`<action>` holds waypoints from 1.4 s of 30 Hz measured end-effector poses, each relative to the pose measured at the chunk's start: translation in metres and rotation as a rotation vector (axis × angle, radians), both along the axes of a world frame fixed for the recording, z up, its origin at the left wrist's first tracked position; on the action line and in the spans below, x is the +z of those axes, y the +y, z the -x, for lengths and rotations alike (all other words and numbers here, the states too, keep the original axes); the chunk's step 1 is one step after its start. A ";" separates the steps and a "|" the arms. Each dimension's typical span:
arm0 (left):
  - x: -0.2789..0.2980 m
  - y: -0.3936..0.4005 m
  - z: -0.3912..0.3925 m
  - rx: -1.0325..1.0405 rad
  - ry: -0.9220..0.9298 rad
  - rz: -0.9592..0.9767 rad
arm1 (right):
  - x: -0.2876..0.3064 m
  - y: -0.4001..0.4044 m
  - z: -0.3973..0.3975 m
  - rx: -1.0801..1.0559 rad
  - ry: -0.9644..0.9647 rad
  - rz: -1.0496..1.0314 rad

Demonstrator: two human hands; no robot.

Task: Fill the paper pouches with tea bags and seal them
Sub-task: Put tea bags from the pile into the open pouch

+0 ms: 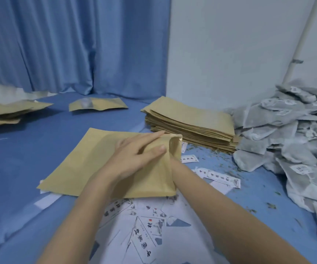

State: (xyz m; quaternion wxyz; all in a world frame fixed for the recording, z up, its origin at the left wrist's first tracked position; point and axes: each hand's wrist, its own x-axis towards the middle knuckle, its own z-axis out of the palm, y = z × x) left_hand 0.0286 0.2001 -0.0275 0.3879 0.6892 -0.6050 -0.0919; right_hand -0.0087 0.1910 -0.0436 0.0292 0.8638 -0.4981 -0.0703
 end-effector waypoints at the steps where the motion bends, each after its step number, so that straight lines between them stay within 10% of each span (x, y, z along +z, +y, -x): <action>1: -0.005 -0.002 -0.001 0.044 -0.009 0.022 | -0.003 -0.013 0.003 0.049 0.029 0.020; 7: -0.021 -0.010 -0.001 0.071 0.000 0.200 | 0.003 -0.086 0.061 0.349 -0.813 -0.520; 10: -0.026 -0.013 0.000 0.085 -0.017 0.226 | -0.010 -0.120 0.105 0.399 -0.995 -0.271; 17: -0.025 -0.020 0.005 0.047 0.009 0.181 | -0.026 -0.180 0.188 0.174 -0.085 -0.044; 28: -0.019 -0.030 0.013 0.020 0.128 0.138 | -0.016 -0.184 0.202 0.193 -0.487 0.080; 42: -0.004 -0.027 0.023 -0.160 0.444 0.127 | 0.015 -0.127 0.172 0.951 -0.915 0.171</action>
